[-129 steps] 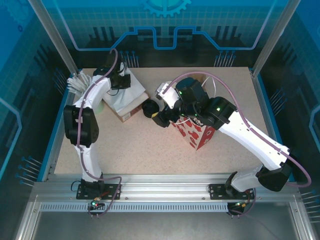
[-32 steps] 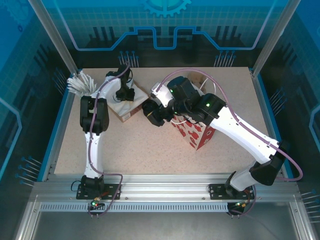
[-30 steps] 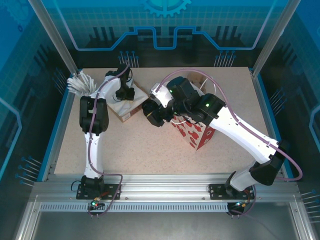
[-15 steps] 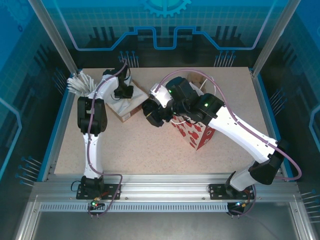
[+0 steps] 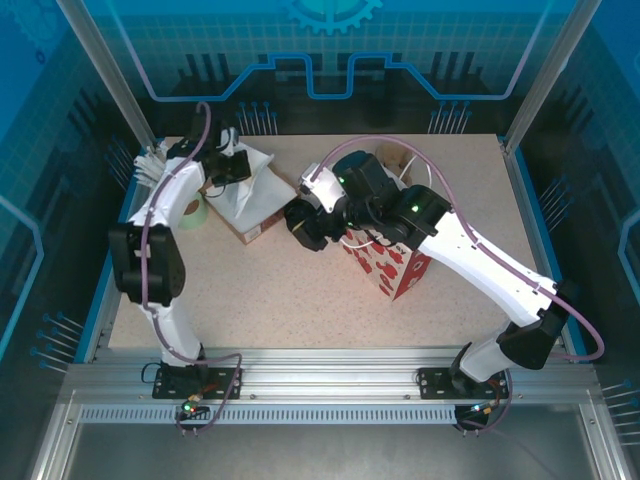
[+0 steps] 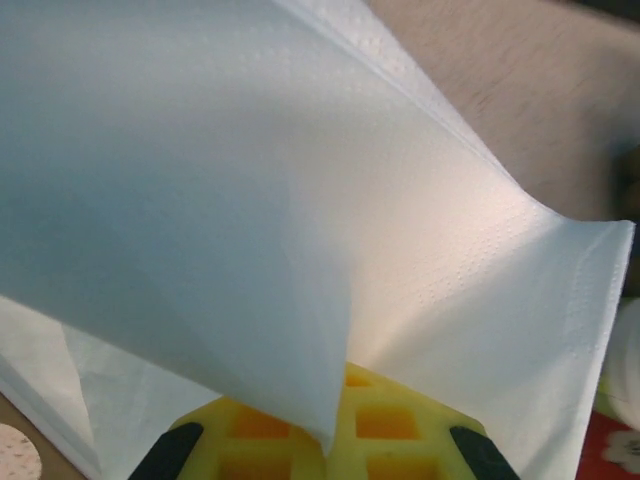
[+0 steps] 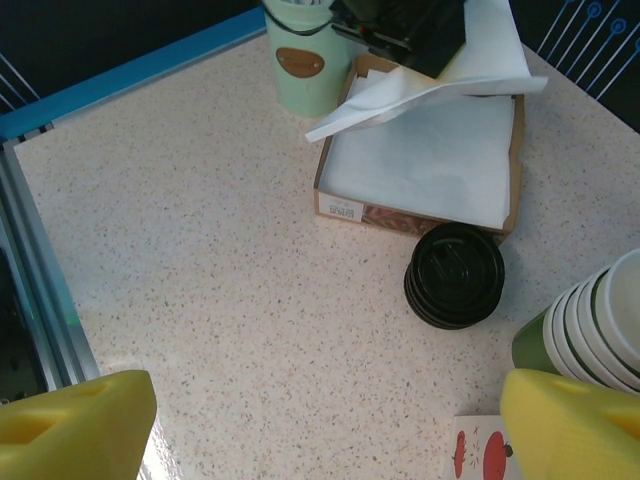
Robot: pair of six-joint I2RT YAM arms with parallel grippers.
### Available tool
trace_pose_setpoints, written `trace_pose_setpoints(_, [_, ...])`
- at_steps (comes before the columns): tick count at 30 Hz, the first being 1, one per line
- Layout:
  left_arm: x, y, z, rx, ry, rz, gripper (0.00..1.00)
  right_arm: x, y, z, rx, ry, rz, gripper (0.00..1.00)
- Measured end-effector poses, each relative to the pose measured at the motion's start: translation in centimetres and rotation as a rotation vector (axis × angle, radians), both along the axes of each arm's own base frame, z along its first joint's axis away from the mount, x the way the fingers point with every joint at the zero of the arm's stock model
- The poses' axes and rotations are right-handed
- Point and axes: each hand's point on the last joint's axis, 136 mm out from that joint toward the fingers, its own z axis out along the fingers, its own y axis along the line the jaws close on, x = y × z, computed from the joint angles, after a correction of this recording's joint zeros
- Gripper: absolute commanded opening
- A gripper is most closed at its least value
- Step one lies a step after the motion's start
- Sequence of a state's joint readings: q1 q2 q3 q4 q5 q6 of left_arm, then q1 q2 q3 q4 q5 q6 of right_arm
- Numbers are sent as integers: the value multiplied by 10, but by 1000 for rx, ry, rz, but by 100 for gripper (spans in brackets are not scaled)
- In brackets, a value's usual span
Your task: Pack the takeout coffee
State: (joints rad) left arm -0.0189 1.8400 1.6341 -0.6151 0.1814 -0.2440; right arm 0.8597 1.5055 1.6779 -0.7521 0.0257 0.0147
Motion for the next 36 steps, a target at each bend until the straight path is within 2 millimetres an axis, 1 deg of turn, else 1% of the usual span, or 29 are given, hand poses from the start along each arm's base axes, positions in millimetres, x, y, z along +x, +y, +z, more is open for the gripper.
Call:
trace_pose_setpoints(3, [-13,-3,21,-97,-68,40,0,2,3,6,37,2,-14,90])
trace_pose_setpoints(6, [-28,-12,43,-212,-140,68,0,5,8,13,83,4,-32,90])
trace_pose_setpoints(10, [-50,-25,78,-337,-246,93,0,10,13,25,168,25,-66,89])
trace_pose_setpoints(13, [-70,-48,106,-421,-331,74,0,15,20,37,255,47,-86,89])
trace_pose_setpoints(16, [-89,-75,126,-502,-380,41,0,18,28,44,319,66,-89,89])
trace_pose_setpoints(17, [-95,-83,129,-529,-390,35,0,19,31,45,335,75,-87,89])
trace_pose_setpoints(20, [-105,-96,134,-585,-402,37,0,21,36,42,351,96,-93,89])
trace_pose_setpoints(23, [-112,-105,136,-631,-401,54,0,23,37,31,346,118,-113,86])
trace_pose_setpoints(24, [-114,-108,138,-645,-406,58,0,24,36,26,342,124,-121,84])
trace_pose_setpoints(29, [-123,-120,151,-696,-432,64,0,25,36,5,321,160,-146,62])
trace_pose_setpoints(35, [-126,-128,160,-730,-455,67,0,30,33,2,320,149,-176,37])
trace_pose_setpoints(36, [-127,-129,161,-733,-455,67,0,32,32,2,317,142,-184,32])
